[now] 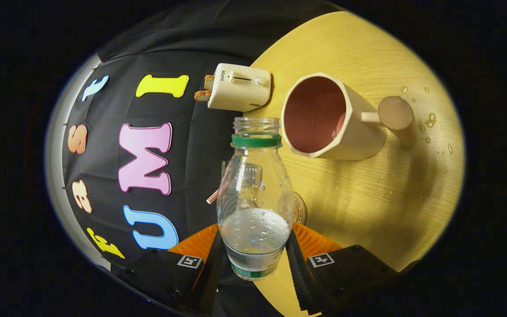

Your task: Take the bottle from table, then pour the juice into the cup, finally place the bottle on the coaster

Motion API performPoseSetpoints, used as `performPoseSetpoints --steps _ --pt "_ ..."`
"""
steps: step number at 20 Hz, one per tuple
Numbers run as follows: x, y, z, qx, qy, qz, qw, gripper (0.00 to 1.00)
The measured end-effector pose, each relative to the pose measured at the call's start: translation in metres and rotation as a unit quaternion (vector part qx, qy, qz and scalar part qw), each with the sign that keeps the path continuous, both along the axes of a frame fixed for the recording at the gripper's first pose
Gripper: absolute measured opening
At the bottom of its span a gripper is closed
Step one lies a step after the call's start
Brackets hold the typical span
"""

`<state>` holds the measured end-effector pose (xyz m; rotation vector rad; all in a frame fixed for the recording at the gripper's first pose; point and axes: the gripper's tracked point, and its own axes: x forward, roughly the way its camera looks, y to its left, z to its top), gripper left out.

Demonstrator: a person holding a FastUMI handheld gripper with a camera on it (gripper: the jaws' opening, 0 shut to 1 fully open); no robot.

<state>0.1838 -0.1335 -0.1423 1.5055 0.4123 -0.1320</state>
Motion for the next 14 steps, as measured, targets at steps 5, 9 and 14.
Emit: performPoseSetpoints --steps 5,9,14 --pt "0.008 0.003 0.002 0.047 0.014 -0.003 0.999 0.73" --pt "0.014 0.000 0.009 0.089 0.020 -0.022 0.996 0.72" --pt "0.019 -0.004 0.015 0.128 0.022 -0.039 0.991 0.72"
